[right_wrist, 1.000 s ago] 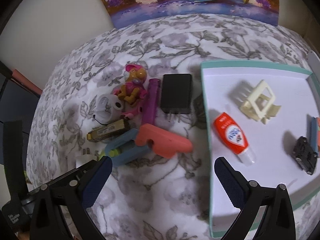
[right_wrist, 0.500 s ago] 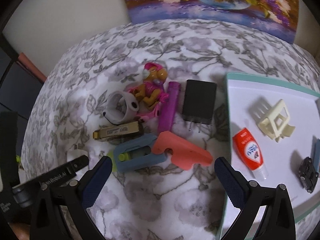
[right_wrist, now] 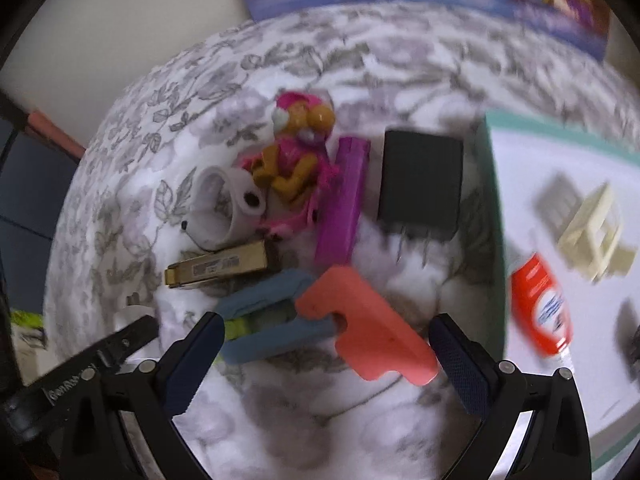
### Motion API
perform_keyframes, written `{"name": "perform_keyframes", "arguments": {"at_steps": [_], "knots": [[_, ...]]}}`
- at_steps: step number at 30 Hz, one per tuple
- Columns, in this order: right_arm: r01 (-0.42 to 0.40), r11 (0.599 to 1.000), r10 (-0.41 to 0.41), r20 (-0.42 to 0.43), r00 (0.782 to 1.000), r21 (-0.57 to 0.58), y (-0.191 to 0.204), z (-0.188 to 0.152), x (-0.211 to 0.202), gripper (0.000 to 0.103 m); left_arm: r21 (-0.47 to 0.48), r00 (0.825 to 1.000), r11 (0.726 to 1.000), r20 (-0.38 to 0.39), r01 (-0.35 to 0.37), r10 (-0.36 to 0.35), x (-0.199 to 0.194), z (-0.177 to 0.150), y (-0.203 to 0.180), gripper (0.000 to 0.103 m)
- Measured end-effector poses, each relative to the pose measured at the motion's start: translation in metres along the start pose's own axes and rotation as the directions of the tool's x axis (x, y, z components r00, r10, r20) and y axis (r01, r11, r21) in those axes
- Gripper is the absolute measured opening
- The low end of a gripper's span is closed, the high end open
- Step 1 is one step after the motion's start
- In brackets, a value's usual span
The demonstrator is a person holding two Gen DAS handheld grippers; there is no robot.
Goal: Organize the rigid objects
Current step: 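Lift the white charger cube with the left tool while the right tool approaches the blue-pink toy, then grasp the blue-pink folding toy knife with the right tool and lift it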
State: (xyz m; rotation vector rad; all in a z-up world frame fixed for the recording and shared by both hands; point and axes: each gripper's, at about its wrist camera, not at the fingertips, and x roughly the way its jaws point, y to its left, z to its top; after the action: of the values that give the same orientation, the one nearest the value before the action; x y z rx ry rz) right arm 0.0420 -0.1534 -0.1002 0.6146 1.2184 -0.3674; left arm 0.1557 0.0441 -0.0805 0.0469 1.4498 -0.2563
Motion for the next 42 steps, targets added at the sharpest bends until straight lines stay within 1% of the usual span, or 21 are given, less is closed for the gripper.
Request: {"name": "perform_keyframes", "arguments": {"at_steps": [5,7,11,18,22,23,25,26,27,28,30,32,35,42], "knots": [[-0.023,0.998,0.023,-0.011,1.0,0.058,0.008,0.0,0.001,0.103,-0.022,1.0,1.0,0.001,0.018,-0.018,-0.001,-0.007,0.004,0.046],[-0.01,0.998,0.01,-0.008,1.0,0.058,0.016,0.0,0.003,0.103,-0.03,1.0,0.999,0.002,0.021,-0.021,-0.001,-0.008,0.008,0.046],[0.039,0.997,-0.039,-0.004,0.999,0.059,0.029,-0.002,0.008,0.103,-0.036,1.0,0.999,0.014,-0.009,0.01,-0.002,-0.007,0.019,0.045],[0.149,0.988,-0.15,0.029,0.988,0.028,0.046,-0.001,0.02,0.103,-0.046,1.0,0.999,0.02,-0.011,0.012,-0.002,-0.002,0.034,0.045],[0.187,0.982,-0.187,0.049,0.981,-0.001,0.054,-0.002,0.025,0.103,-0.044,1.0,0.999,0.02,-0.011,0.011,-0.003,-0.001,0.04,0.045],[0.187,0.982,-0.186,0.052,0.981,-0.002,0.055,-0.002,0.025,0.101,-0.043,1.0,0.999,0.02,-0.012,0.013,-0.003,0.0,0.041,0.045],[0.192,0.981,-0.192,0.06,0.98,0.0,0.053,-0.002,0.023,0.091,-0.041,1.0,0.999,0.022,-0.017,0.018,-0.001,0.001,0.04,0.045],[0.211,0.978,-0.21,0.064,0.976,-0.001,0.052,-0.003,0.021,0.083,-0.04,1.0,0.999,0.022,-0.02,0.02,-0.001,0.0,0.039,0.045],[0.227,0.974,-0.226,0.07,0.972,-0.009,0.051,-0.005,0.018,0.078,-0.037,0.999,0.999,0.023,-0.025,0.026,0.001,0.0,0.035,0.045],[0.231,0.973,-0.229,0.071,0.971,-0.013,0.049,-0.005,0.016,0.076,-0.033,0.999,0.999,0.024,-0.028,0.028,0.001,0.0,0.035,0.045],[0.23,0.973,-0.229,0.071,0.971,-0.008,0.044,-0.005,0.011,0.065,-0.024,0.999,0.999,0.025,-0.033,0.033,0.0,-0.002,0.03,0.045],[0.221,0.975,-0.221,0.068,0.973,0.005,0.034,-0.007,0.004,0.059,-0.02,0.999,0.999,0.025,-0.033,0.033,-0.001,-0.005,0.026,0.045],[0.188,0.982,-0.188,0.063,0.98,0.017,0.025,-0.007,-0.001,0.056,-0.014,0.999,0.999,0.026,-0.037,0.038,-0.002,-0.009,0.018,0.045],[0.153,0.988,-0.154,0.053,0.987,0.021,0.012,-0.009,-0.009,0.052,0.003,0.998,1.0,0.049,-0.028,0.028,-0.009,-0.012,0.0,0.045]]}}
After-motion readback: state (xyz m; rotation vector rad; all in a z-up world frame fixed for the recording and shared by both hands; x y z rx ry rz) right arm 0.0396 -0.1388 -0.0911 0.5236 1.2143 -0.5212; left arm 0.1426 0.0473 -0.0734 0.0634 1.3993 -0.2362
